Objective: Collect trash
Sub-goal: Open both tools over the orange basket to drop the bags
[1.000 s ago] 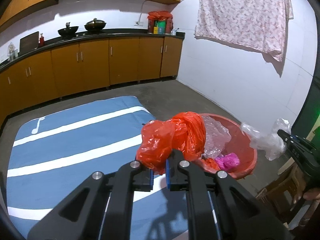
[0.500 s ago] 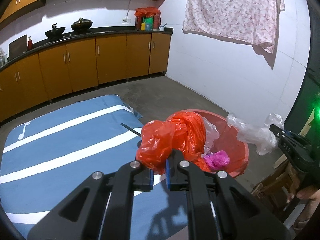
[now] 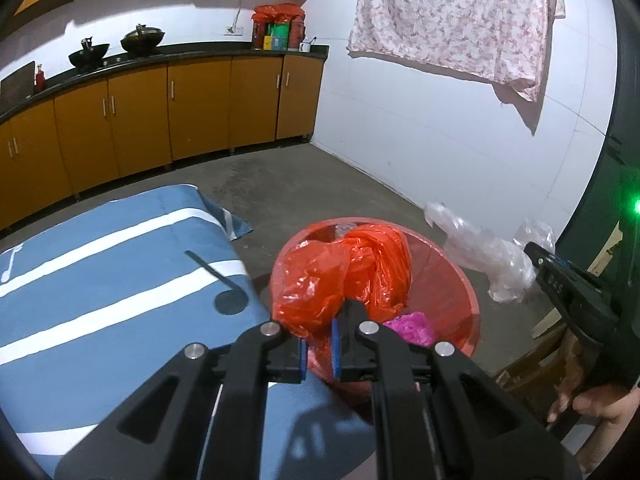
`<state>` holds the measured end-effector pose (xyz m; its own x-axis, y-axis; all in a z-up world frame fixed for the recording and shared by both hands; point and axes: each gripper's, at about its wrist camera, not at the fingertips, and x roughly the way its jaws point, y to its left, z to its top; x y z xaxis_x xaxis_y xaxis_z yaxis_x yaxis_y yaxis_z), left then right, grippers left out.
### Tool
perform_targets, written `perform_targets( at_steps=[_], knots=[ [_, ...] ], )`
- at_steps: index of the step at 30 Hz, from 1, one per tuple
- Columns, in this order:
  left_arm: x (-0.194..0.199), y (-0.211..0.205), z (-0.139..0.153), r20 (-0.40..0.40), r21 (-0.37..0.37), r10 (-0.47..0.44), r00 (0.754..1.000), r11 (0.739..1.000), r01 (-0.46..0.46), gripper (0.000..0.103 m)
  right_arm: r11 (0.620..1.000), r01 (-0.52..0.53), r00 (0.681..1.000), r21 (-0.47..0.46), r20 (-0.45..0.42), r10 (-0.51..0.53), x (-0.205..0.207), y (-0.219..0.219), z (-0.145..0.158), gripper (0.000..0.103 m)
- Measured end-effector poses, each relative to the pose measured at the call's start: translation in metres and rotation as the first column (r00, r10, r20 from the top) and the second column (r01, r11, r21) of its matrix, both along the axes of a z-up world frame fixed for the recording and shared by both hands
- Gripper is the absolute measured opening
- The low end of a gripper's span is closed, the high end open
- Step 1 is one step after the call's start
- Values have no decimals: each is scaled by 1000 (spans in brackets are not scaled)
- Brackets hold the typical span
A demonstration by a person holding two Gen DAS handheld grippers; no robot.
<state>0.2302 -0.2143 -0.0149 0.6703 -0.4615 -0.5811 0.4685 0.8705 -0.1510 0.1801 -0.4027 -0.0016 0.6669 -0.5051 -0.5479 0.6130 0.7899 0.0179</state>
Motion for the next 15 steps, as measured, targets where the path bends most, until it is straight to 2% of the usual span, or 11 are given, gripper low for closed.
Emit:
perform_targets(
  at_steps=[3, 4, 5, 7, 9, 10, 13, 15],
  knots=[
    [7, -12, -5, -8, -2, -17, 1000, 1000, 17, 10, 1000, -13, 1000, 10, 12, 13, 9, -1, 0, 7],
    [9, -16, -7, -11, 2, -18, 1000, 1000, 18, 14, 1000, -24, 1000, 18, 18, 24, 13, -3, 0, 7],
    [11, -19, -9, -14, 2, -19, 1000, 1000, 19, 15, 999, -39, 999, 31, 23, 39, 16, -4, 0, 12],
    [15, -22, -15, -31, 0, -17, 999, 1000, 17, 33, 996, -63, 998, 55, 25, 62, 18, -6, -2, 20],
    [16, -20, -18, -36, -6, -10, 999, 1000, 10, 43, 995, -82, 996, 63, 30, 80, 18, -7, -3, 33],
    [17, -19, -19, -37, -7, -8, 999, 1000, 8, 45, 994, -90, 996, 65, 33, 88, 16, -7, -4, 39],
    [17, -12, -22, -44, -3, 5, 999, 1000, -5, 49, 992, -102, 994, 72, 37, 99, 9, -8, -5, 42],
    [15, -1, -21, -46, -11, 20, 999, 1000, -21, 54, 992, -106, 994, 67, 41, 104, 1, -7, -3, 52]
  ],
)
